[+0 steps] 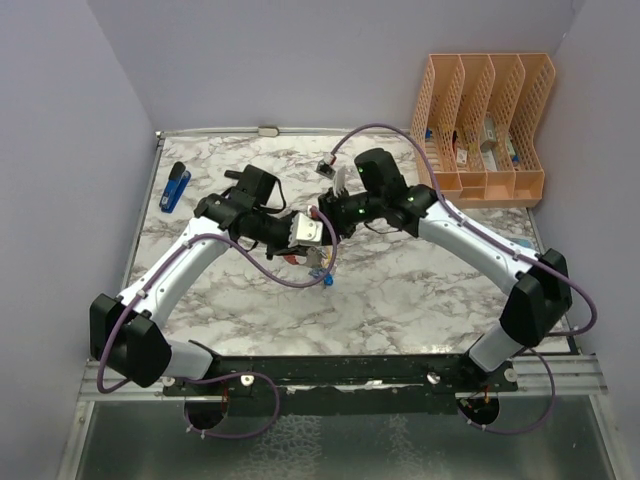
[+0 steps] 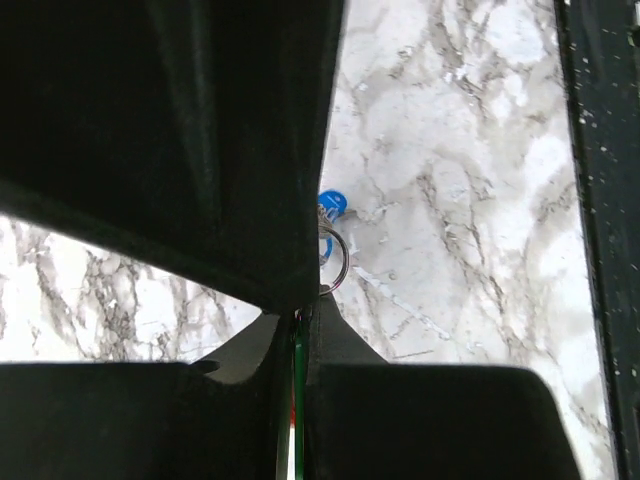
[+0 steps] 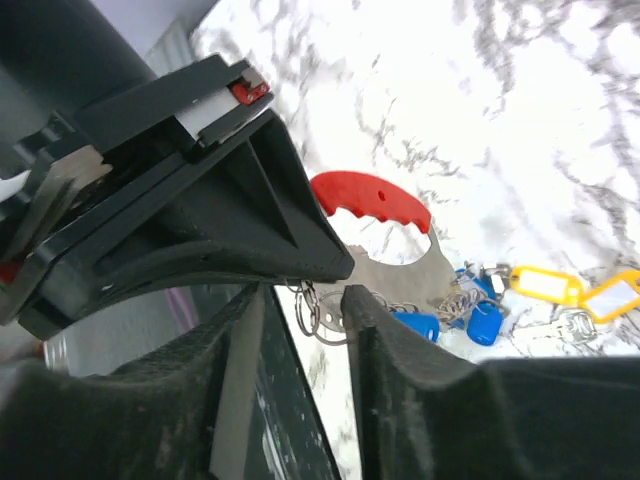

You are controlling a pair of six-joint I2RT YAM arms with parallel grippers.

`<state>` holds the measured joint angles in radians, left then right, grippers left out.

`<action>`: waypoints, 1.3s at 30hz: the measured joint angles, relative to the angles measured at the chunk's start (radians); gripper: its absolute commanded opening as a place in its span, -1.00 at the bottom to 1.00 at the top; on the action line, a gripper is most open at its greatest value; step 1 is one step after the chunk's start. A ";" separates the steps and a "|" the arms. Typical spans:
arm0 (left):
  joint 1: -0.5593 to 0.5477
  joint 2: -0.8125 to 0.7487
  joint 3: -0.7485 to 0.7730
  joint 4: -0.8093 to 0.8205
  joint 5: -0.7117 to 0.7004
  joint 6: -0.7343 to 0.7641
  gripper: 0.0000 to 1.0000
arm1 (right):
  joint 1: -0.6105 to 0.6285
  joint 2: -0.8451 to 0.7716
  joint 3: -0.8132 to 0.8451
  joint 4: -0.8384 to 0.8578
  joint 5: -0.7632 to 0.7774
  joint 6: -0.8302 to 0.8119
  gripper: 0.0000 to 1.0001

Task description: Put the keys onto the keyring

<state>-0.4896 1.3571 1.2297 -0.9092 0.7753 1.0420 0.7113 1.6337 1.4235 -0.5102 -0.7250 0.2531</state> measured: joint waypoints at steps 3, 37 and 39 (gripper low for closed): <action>0.014 -0.001 -0.012 0.062 0.000 -0.043 -1.00 | 0.001 -0.059 -0.058 0.079 0.125 0.053 -0.21; 0.043 -0.006 -0.076 0.410 -0.067 -0.419 -1.00 | 0.029 -0.345 -0.586 0.645 0.534 0.664 -0.64; 0.043 -0.006 -0.076 0.416 -0.067 -0.426 -1.00 | 0.030 -0.346 -0.597 0.681 0.545 0.682 -0.64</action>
<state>-0.4469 1.3514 1.1542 -0.4934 0.7086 0.6155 0.7414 1.2881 0.8265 0.1703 -0.1802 0.9348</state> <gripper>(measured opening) 0.043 0.184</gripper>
